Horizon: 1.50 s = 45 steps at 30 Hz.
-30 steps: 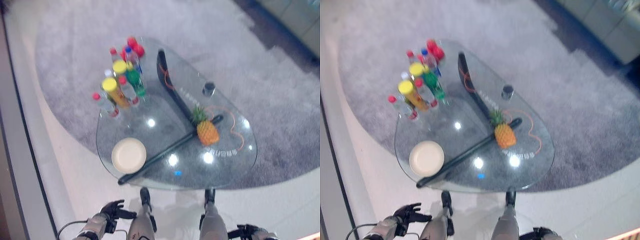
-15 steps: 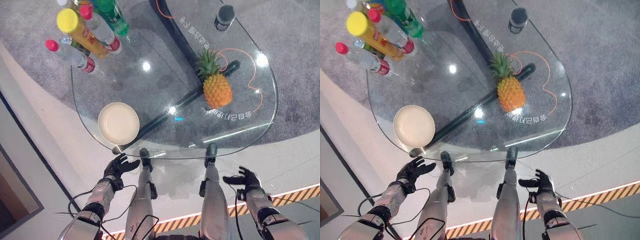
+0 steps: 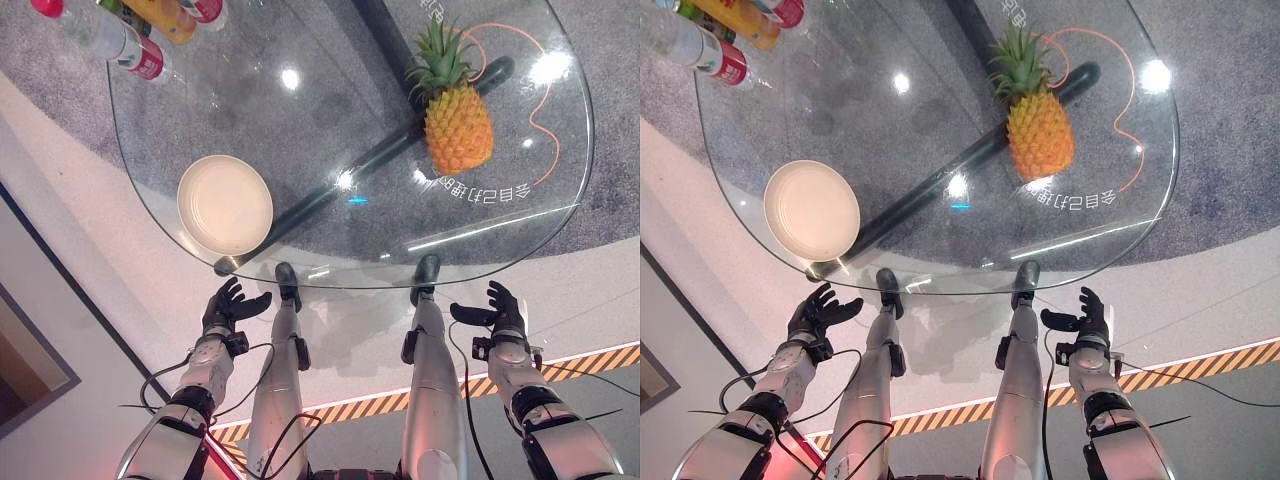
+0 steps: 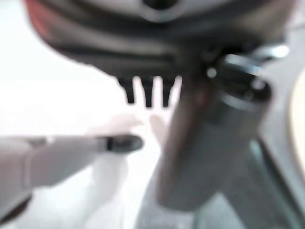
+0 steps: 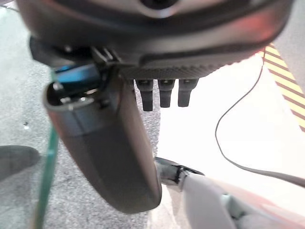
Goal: Pick up the fruit to the plate
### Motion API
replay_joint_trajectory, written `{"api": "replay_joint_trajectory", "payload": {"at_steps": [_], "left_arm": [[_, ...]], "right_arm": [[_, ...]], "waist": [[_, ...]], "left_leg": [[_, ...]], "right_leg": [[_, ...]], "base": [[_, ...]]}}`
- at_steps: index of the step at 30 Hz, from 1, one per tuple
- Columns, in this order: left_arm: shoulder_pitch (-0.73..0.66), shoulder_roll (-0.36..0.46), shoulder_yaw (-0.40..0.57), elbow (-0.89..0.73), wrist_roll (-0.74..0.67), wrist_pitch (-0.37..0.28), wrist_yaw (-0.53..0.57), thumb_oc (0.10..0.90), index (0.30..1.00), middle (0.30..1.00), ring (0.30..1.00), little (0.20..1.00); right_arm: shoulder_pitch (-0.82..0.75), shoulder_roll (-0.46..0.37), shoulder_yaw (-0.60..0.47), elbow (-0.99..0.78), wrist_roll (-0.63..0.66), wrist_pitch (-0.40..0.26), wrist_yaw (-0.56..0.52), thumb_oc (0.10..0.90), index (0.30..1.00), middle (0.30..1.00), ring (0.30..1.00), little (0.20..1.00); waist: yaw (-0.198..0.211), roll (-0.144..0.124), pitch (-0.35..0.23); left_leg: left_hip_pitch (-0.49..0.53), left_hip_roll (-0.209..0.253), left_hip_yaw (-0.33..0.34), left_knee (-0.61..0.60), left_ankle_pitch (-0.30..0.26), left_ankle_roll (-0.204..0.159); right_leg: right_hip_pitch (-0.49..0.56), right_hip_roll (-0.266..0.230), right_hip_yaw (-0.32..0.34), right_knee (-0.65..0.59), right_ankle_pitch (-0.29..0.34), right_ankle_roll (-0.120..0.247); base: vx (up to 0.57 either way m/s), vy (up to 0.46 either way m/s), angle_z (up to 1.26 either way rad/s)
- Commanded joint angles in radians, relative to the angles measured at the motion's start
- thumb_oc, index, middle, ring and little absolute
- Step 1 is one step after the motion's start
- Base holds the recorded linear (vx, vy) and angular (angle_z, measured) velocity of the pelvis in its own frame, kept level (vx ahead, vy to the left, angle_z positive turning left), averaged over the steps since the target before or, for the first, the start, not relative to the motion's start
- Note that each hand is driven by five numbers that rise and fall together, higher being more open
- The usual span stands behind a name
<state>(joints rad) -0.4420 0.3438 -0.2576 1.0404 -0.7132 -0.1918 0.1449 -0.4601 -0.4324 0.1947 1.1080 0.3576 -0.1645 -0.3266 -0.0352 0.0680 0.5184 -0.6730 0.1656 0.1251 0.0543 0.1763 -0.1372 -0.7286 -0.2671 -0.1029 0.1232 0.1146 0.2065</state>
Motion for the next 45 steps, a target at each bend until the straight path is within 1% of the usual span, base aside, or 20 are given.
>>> {"api": "replay_joint_trajectory", "payload": {"at_steps": [1, 4, 9, 13, 17, 18, 21, 25, 27, 29, 30, 31, 32, 33, 36, 37, 38, 42, 43, 45], "left_arm": [[0.001, 0.072, 0.055, 0.03, -0.002, -0.034, 0.049, 0.8, 0.9, 0.9, 0.9, 0.9], [0.001, 0.073, 0.053, 0.027, 0.002, -0.035, 0.06, 0.8, 0.9, 0.9, 0.9, 0.9], [-0.004, 0.078, 0.052, 0.034, 0.005, -0.033, 0.066, 0.8, 0.9, 0.9, 0.9, 0.9], [0.002, 0.085, 0.048, 0.04, 0.005, -0.033, 0.059, 0.8, 0.9, 0.9, 0.9, 0.9], [-0.001, 0.097, 0.039, 0.049, 0.013, -0.029, 0.052, 0.8, 0.9, 0.9, 0.9, 0.9], [-0.001, 0.098, 0.035, 0.05, 0.016, -0.029, 0.052, 0.8, 0.9, 0.9, 0.9, 0.9], [0.003, 0.104, 0.02, 0.033, 0.017, -0.022, 0.061, 0.8, 0.9, 0.9, 0.9, 0.9], [0.0, 0.116, 0.015, 0.041, 0.011, -0.019, 0.06, 0.8, 0.9, 0.9, 0.9, 0.9], [0.001, 0.121, 0.017, 0.045, 0.008, -0.021, 0.053, 0.8, 0.9, 0.9, 0.9, 0.9], [0.007, 0.123, 0.017, 0.033, 0.001, -0.019, 0.057, 0.8, 0.9, 0.9, 0.9, 0.9], [0.013, 0.123, 0.016, 0.024, 0.0, -0.019, 0.062, 0.8, 0.9, 0.9, 0.9, 0.9], [0.022, 0.121, 0.015, 0.004, 0.002, -0.013, 0.075, 0.8, 0.9, 0.9, 0.9, 0.9], [0.023, 0.121, 0.015, 0.004, 0.002, -0.013, 0.075, 0.8, 0.9, 0.9, 0.9, 0.9], [0.034, 0.116, 0.012, -0.015, 0.009, -0.01, 0.083, 0.8, 0.9, 0.9, 0.9, 0.9], [0.042, 0.113, 0.009, -0.015, 0.008, -0.015, 0.084, 0.8, 0.9, 0.9, 0.9, 0.9], [0.045, 0.109, 0.008, -0.014, 0.006, -0.018, 0.084, 0.8, 0.9, 0.9, 0.9, 0.9], [0.046, 0.108, 0.009, -0.015, 0.007, -0.019, 0.084, 0.8, 0.9, 0.9, 0.9, 0.9], [0.062, 0.093, 0.026, -0.011, 0.01, -0.029, 0.071, 0.8, 0.9, 0.9, 0.9, 0.9], [0.062, 0.091, 0.035, -0.01, 0.017, -0.03, 0.065, 0.8, 0.9, 0.9, 0.9, 0.9], [0.072, 0.085, 0.044, -0.011, 0.02, -0.033, 0.06, 0.8, 0.9, 0.9, 0.9, 0.9]], "right_arm": [[0.032, -0.05, 0.015, -0.014, 0.031, -0.024, -0.048, 0.8, 0.9, 0.9, 0.9, 0.9], [0.027, -0.052, 0.015, -0.018, 0.037, -0.032, -0.049, 0.8, 0.9, 0.9, 0.9, 0.9], [0.001, -0.069, 0.018, -0.014, 0.049, -0.016, -0.076, 0.8, 0.9, 0.9, 0.9, 0.9], [-0.004, -0.099, -0.018, 0.008, 0.089, -0.023, -0.151, 0.8, 0.9, 0.9, 0.9, 0.9], [-0.015, -0.152, -0.073, 0.037, 0.127, -0.036, -0.259, 0.8, 0.9, 0.9, 0.9, 0.9], [-0.021, -0.168, -0.087, 0.04, 0.102, -0.052, -0.328, 0.8, 0.9, 0.9, 0.9, 0.9], [-0.036, -0.215, -0.102, 0.004, 0.013, -0.056, -0.489, 0.8, 0.9, 0.9, 0.9, 0.9], [-0.076, -0.269, -0.128, -0.044, -0.009, -0.06, -0.627, 0.8, 0.9, 0.9, 0.9, 0.9], [-0.081, -0.289, -0.132, -0.066, -0.015, -0.061, -0.666, 0.8, 0.9, 0.9, 0.9, 0.9], [-0.074, -0.302, -0.131, -0.122, -0.011, -0.049, -0.717, 0.8, 0.9, 0.9, 0.9, 0.9], [-0.067, -0.306, -0.129, -0.176, -0.004, -0.027, -0.753, 0.8, 0.9, 0.9, 0.9, 0.9], [-0.057, -0.314, -0.128, -0.265, 0.006, 0.004, -0.819, 0.8, 0.9, 0.9, 0.9, 0.9], [-0.056, -0.313, -0.129, -0.267, 0.005, 0.005, -0.82, 0.8, 0.9, 0.9, 0.9, 0.9], [-0.05, -0.319, -0.136, -0.355, 0.018, 0.0, -0.889, 0.8, 0.9, 0.9, 0.9, 0.9], [-0.064, -0.346, -0.151, -0.479, -0.05, -0.029, -0.951, 0.8, 0.9, 0.9, 0.9, 0.9], [-0.076, -0.358, -0.151, -0.54, -0.073, -0.016, -0.966, 0.8, 0.9, 0.9, 0.9, 0.9], [-0.079, -0.361, -0.153, -0.553, -0.081, -0.018, -0.97, 0.8, 0.9, 0.9, 0.9, 0.9], [-0.108, -0.374, -0.15, -0.759, -0.2, -0.034, -0.951, 0.8, 0.9, 0.9, 0.9, 0.9], [-0.114, -0.375, -0.146, -0.824, -0.247, -0.022, -0.944, 0.8, 0.9, 0.9, 0.9, 0.9], [-0.108, -0.371, -0.14, -0.901, -0.287, -0.016, -0.908, 0.8, 0.9, 0.9, 0.9, 0.9]], "waist": [[0.012, -0.037, 0.002], [0.014, -0.038, 0.002], [0.018, -0.038, 0.002], [0.02, -0.038, 0.002], [0.024, -0.042, 0.002], [0.026, -0.042, 0.002], [0.027, -0.041, 0.002], [0.028, -0.046, 0.002], [0.028, -0.048, 0.002], [0.024, -0.049, 0.002], [0.022, -0.05, 0.002], [0.018, -0.052, 0.002], [0.018, -0.052, 0.002], [0.016, -0.052, 0.002], [0.012, -0.051, 0.002], [0.012, -0.049, 0.002], [0.011, -0.049, 0.002], [0.01, -0.042, 0.002], [0.007, -0.041, 0.002], [0.007, -0.039, 0.002]], "left_leg": [[-0.097, -0.019, -0.085, 0.15, -0.073, -0.006], [-0.102, -0.02, -0.088, 0.148, -0.072, -0.006], [-0.106, -0.02, -0.091, 0.144, -0.069, -0.007], [-0.103, -0.018, -0.09, 0.146, -0.071, -0.007], [-0.095, -0.015, -0.089, 0.145, -0.074, -0.006], [-0.094, -0.016, -0.091, 0.146, -0.075, -0.005], [-0.095, -0.02, -0.097, 0.148, -0.077, -0.001], [-0.086, -0.023, -0.099, 0.138, -0.08, 0.002], [-0.084, -0.023, -0.099, 0.133, -0.079, 0.003], [-0.083, -0.023, -0.1, 0.127, -0.077, 0.003], [-0.084, -0.023, -0.1, 0.126, -0.076, 0.003], [-0.085, -0.023, -0.099, 0.124, -0.076, 0.003], [-0.084, -0.023, -0.099, 0.124, -0.076, 0.003], [-0.085, -0.023, -0.101, 0.121, -0.075, 0.003], [-0.081, -0.025, -0.102, 0.115, -0.073, 0.007], [-0.079, -0.026, -0.104, 0.112, -0.072, 0.009], [-0.078, -0.026, -0.104, 0.111, -0.072, 0.009], [-0.073, -0.03, -0.103, 0.103, -0.066, 0.01], [-0.079, -0.033, -0.103, 0.099, -0.059, 0.012], [-0.07, -0.032, -0.101, 0.097, -0.063, 0.012]], "right_leg": [[-0.087, 0.02, -0.023, 0.109, 0.027, -0.015], [-0.094, 0.02, -0.025, 0.108, 0.031, -0.014], [-0.1, 0.019, -0.03, 0.105, 0.036, -0.014], [-0.097, 0.017, -0.034, 0.106, 0.038, -0.012], [-0.087, 0.012, -0.042, 0.104, 0.042, -0.006], [-0.085, 0.011, -0.043, 0.104, 0.043, -0.006], [-0.088, 0.01, -0.045, 0.108, 0.047, -0.003], [-0.082, 0.008, -0.052, 0.099, 0.052, 0.002], [-0.08, 0.008, -0.054, 0.094, 0.055, 0.002], [-0.08, 0.007, -0.053, 0.091, 0.057, 0.003], [-0.082, 0.007, -0.053, 0.091, 0.057, 0.002], [-0.083, 0.007, -0.053, 0.089, 0.058, 0.002], [-0.083, 0.007, -0.053, 0.089, 0.058, 0.003], [-0.084, 0.006, -0.054, 0.088, 0.059, 0.003], [-0.081, 0.006, -0.055, 0.086, 0.059, 0.003], [-0.081, 0.006, -0.053, 0.086, 0.058, 0.002], [-0.08, 0.005, -0.053, 0.087, 0.057, 0.002], [-0.079, 0.002, -0.05, 0.088, 0.052, 0.004], [-0.086, 0.0, -0.05, 0.087, 0.056, 0.004], [-0.081, 0.0, -0.049, 0.09, 0.048, 0.005]], "base": [[0.0, 0.0, 0.0], [0.0, 0.0, 0.0], [0.0, -0.007, 0.02], [0.0, 0.0, 0.0], [0.01, -0.03, 0.01], [0.02, -0.045, 0.01], [0.01, -0.027, 0.01], [0.0, 0.0, 0.0], [0.0, 0.0, 0.0], [0.0, 0.0, 0.0], [0.0, 0.0, 0.0], [0.0, 0.0, 0.0], [0.0, 0.0, 0.0], [0.0, 0.0, 0.0], [0.0, 0.0, 0.0], [0.0, 0.0, 0.0], [0.01, 0.042, 0.01], [0.0, 0.059, 0.0], [0.01, 0.036, -0.01], [0.02, 0.038, -0.01]]}}
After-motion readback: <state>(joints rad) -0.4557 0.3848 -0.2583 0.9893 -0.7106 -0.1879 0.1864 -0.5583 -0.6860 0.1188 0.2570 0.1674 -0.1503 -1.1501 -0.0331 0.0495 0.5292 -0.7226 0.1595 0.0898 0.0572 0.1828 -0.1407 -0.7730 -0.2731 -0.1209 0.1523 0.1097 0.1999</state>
